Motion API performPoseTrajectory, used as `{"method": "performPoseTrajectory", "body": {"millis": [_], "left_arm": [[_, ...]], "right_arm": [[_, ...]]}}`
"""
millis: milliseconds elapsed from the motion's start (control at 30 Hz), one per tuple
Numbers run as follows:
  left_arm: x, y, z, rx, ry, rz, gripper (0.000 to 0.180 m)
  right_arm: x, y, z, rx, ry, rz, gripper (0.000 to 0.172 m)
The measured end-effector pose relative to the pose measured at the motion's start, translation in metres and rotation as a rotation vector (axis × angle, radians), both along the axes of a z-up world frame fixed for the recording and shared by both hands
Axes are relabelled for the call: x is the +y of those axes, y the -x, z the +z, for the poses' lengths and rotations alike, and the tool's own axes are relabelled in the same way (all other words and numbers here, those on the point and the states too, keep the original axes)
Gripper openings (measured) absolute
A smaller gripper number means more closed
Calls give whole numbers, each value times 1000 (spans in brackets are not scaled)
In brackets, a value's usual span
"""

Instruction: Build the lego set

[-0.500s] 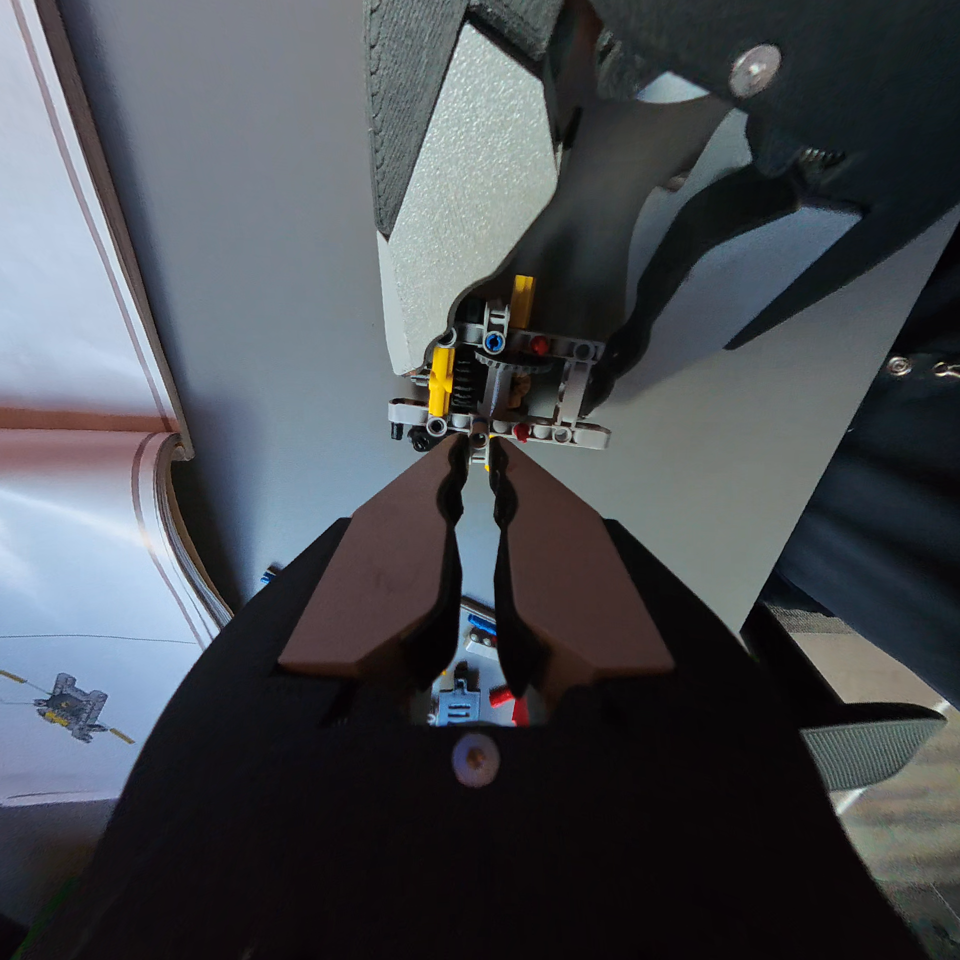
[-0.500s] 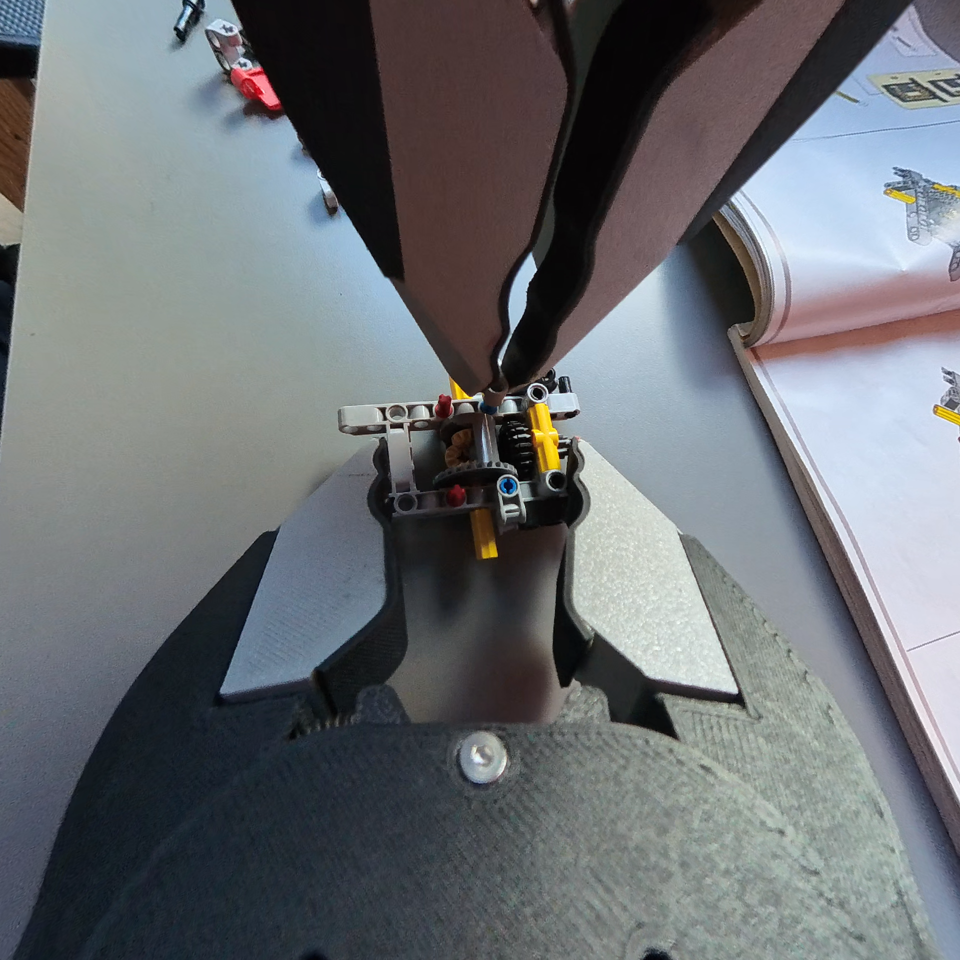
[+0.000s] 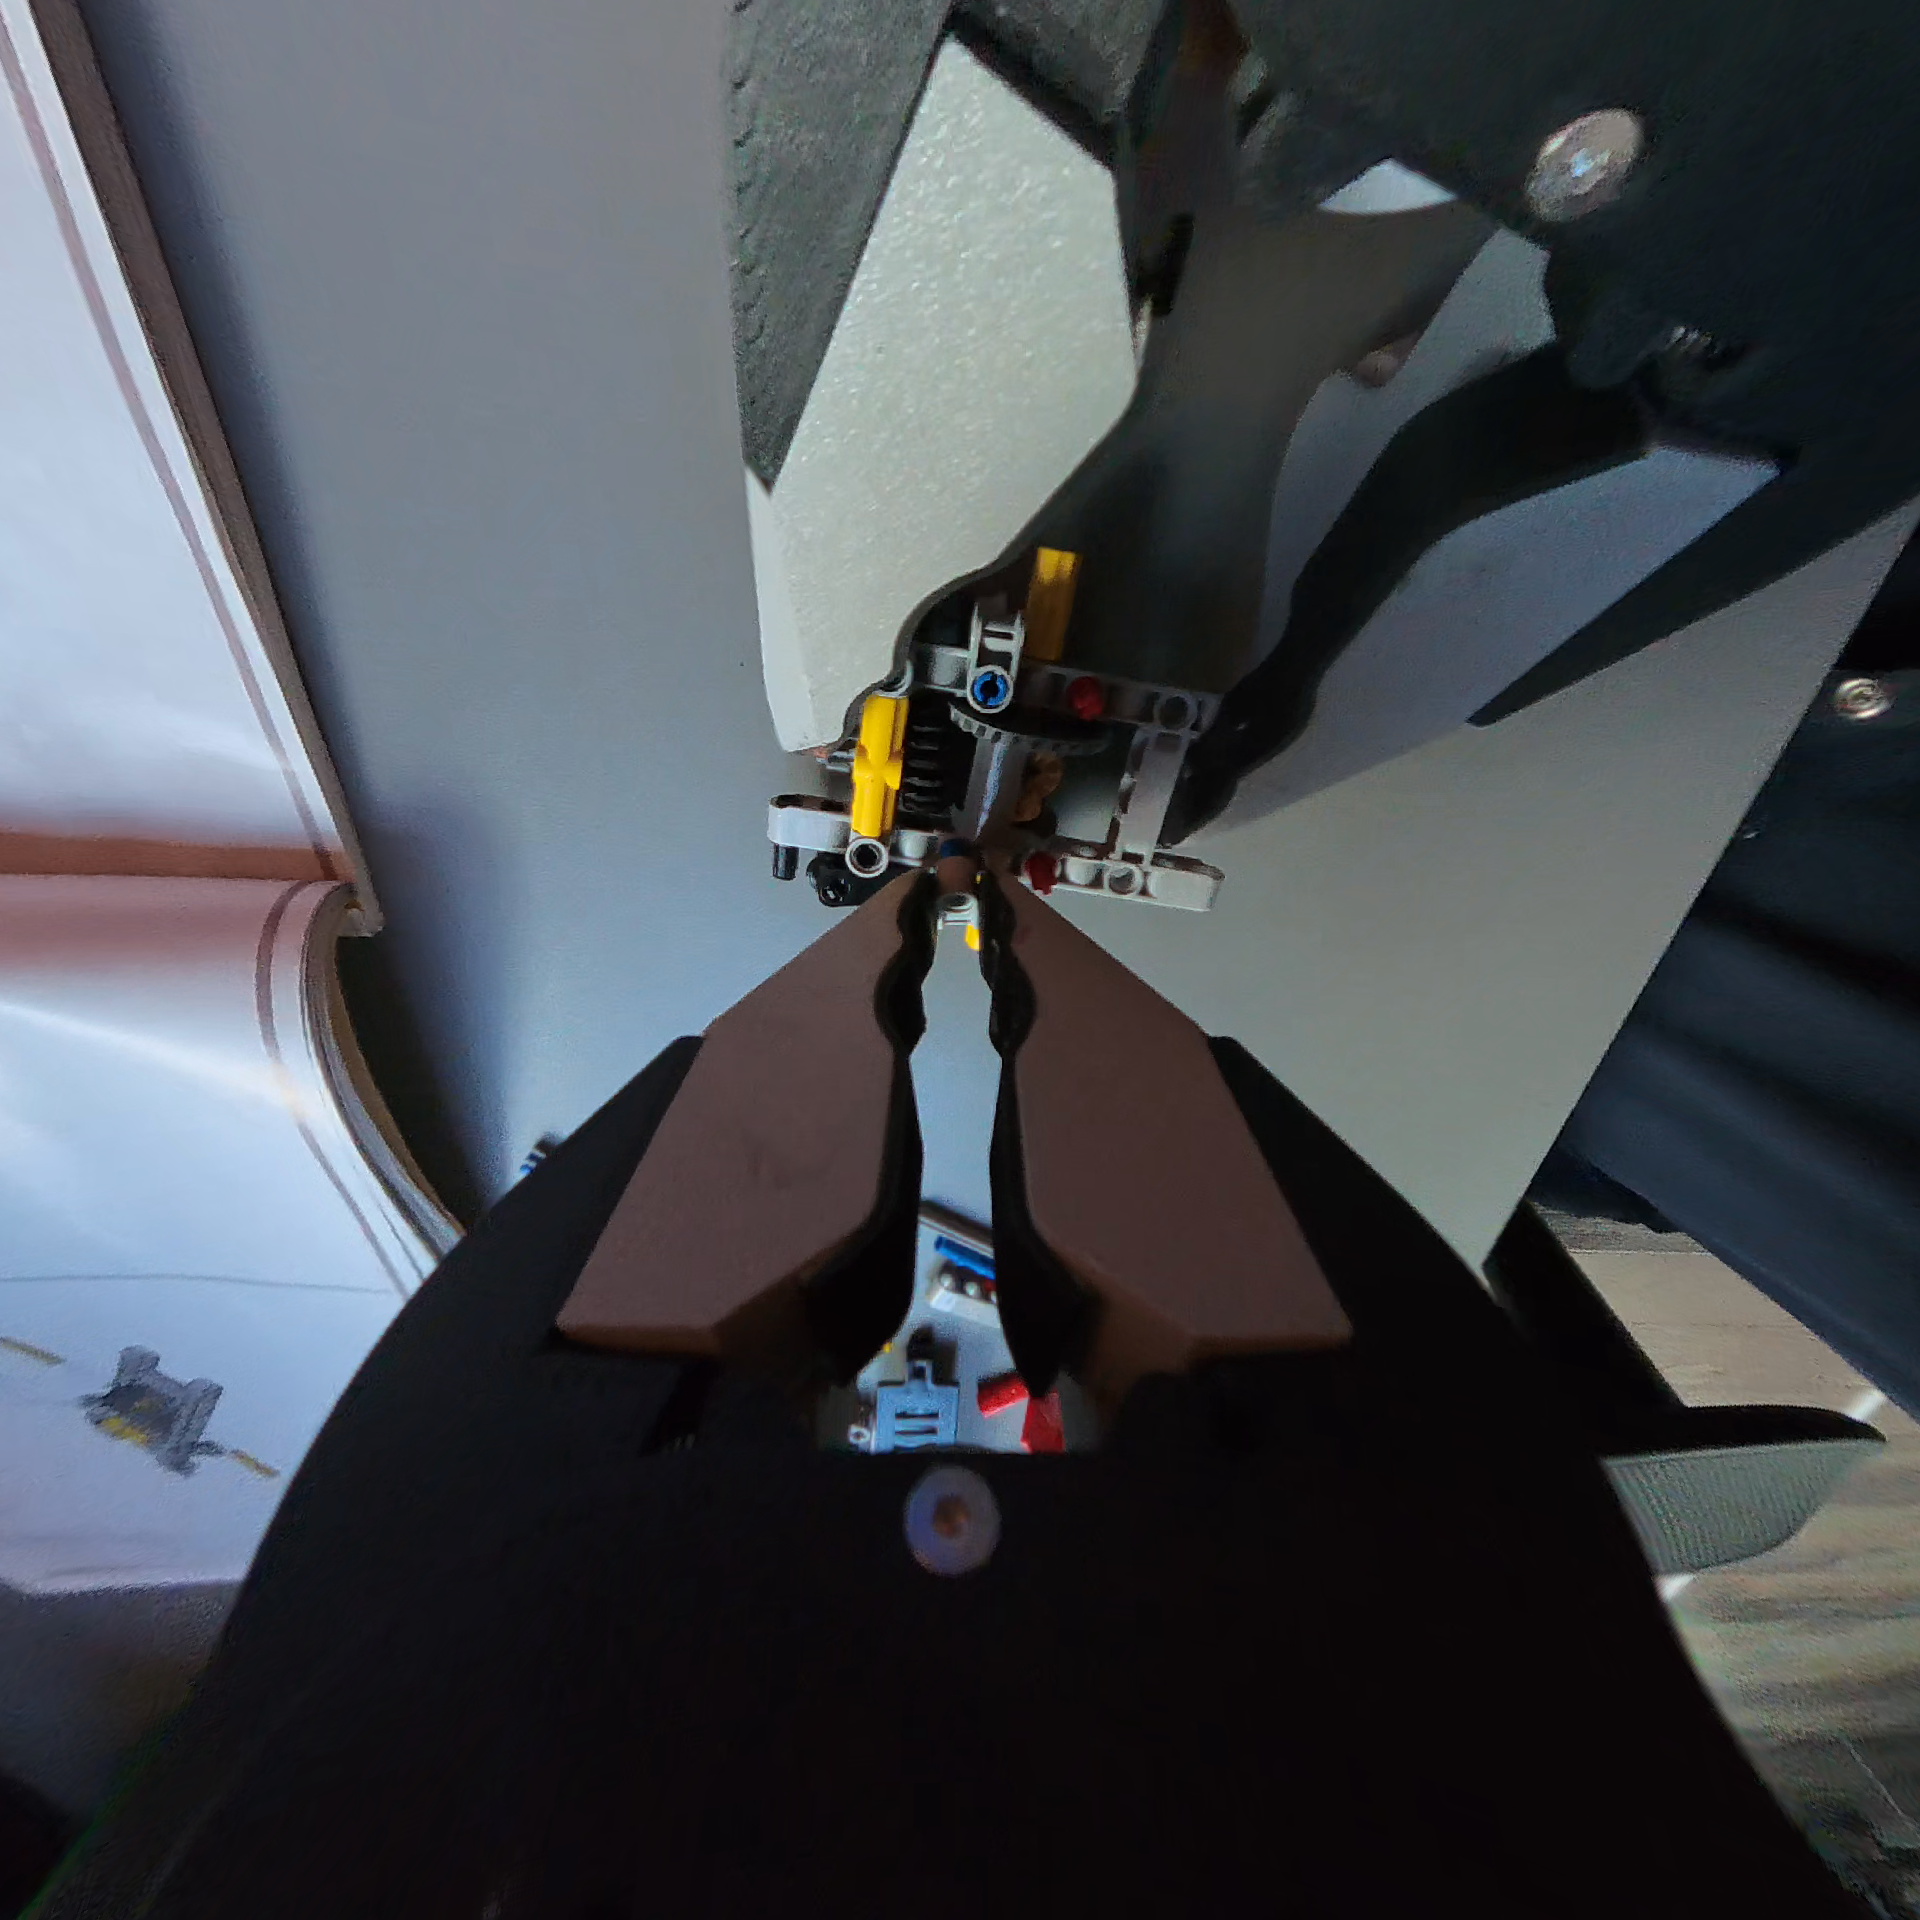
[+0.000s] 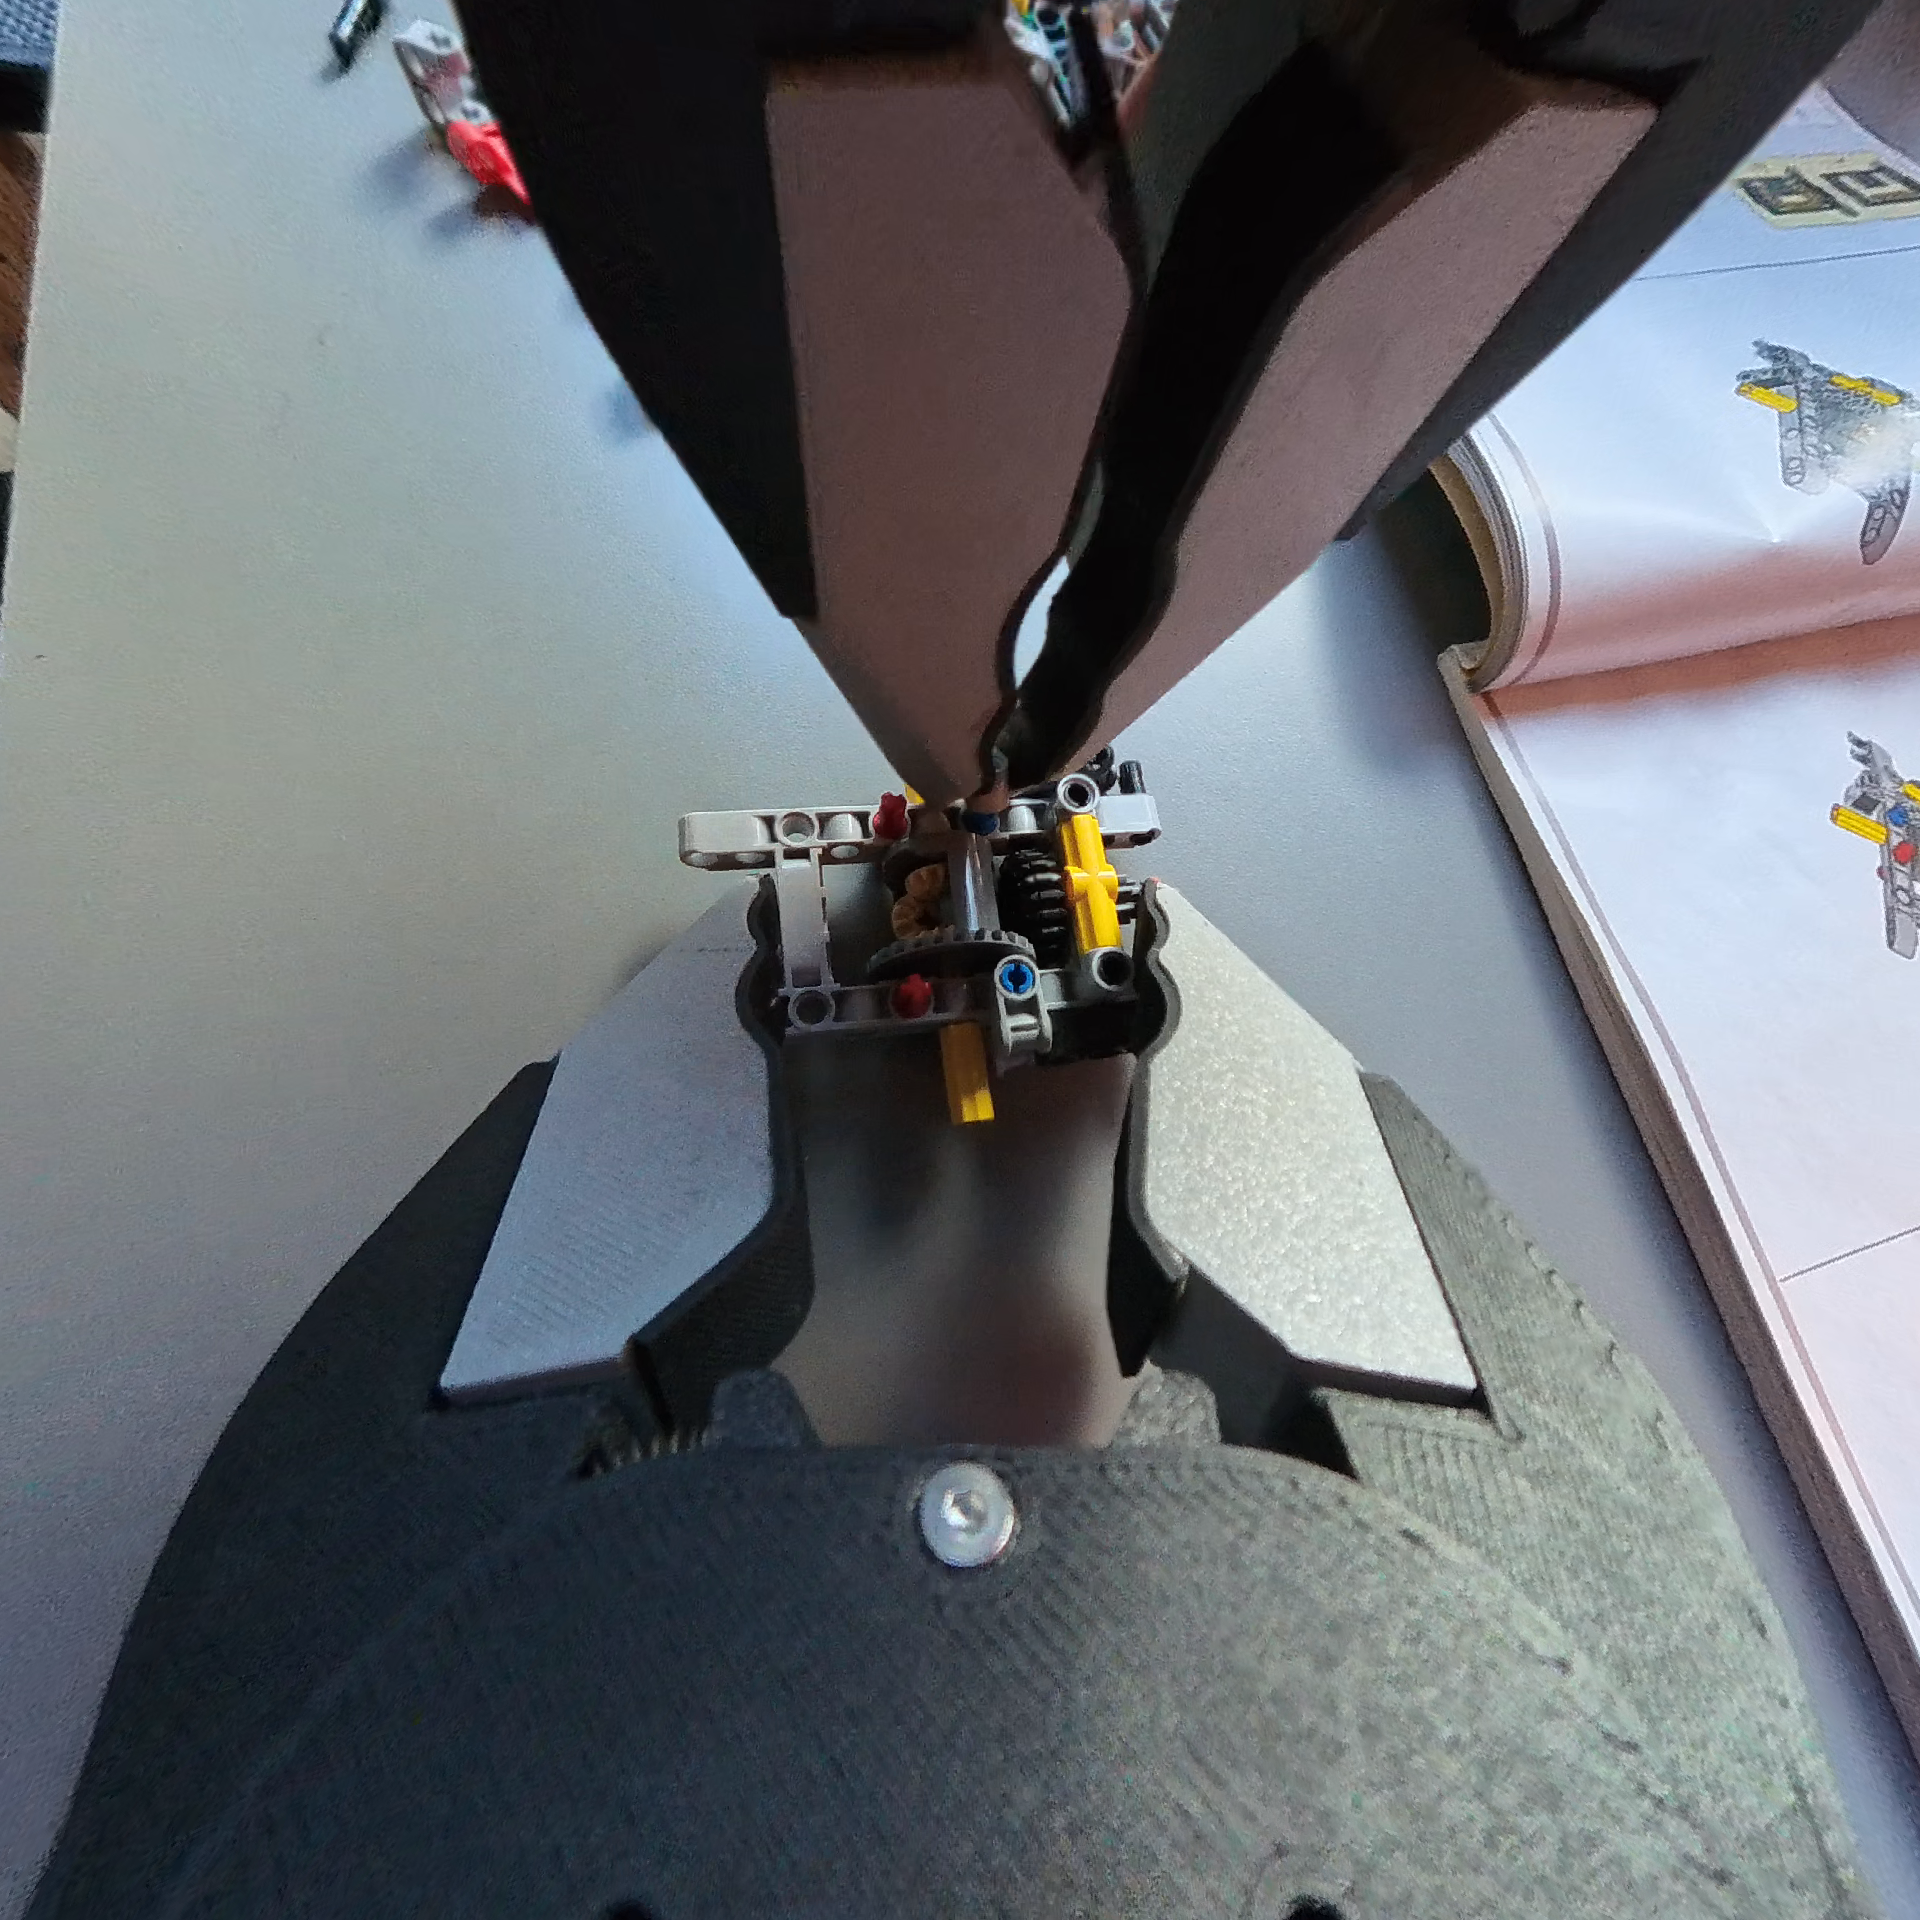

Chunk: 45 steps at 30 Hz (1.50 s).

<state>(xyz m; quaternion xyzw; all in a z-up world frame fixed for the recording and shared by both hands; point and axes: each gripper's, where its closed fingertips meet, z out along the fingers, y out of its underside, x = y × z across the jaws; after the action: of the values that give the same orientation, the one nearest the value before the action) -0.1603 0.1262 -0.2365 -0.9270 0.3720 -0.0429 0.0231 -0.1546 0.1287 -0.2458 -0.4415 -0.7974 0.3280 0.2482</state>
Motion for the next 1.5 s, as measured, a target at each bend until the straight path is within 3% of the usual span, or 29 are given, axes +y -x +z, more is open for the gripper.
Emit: {"method": "performPoseTrajectory", "body": {"millis": [333,467,567,700,767,900,1033,1367,1500], "left_arm": [[-3,27,12,-23,-228,59,6],[5,21,32,-49,-489,26,6],[8,26,42,34,-668,-9,6],[9,22,59,99,-869,-60,5],[7,13,67,104,-939,-100,5],[3,12,64,202,-942,-125,5],[5,12,67,274,-961,-106,5],[10,5,74,397,-1007,-178,5],[12,3,74,431,-1010,-191,5]], "right_arm": [[-3,-1,6,36,25,27,66],[-3,-3,27,124,134,39,65],[0,-4,37,152,216,39,58],[4,0,35,164,159,9,59],[1,1,45,187,223,4,52],[-1,2,75,231,439,-36,23],[-7,7,82,184,622,-94,27],[-7,12,92,134,859,-130,9],[-4,12,88,114,915,-155,12]]}}
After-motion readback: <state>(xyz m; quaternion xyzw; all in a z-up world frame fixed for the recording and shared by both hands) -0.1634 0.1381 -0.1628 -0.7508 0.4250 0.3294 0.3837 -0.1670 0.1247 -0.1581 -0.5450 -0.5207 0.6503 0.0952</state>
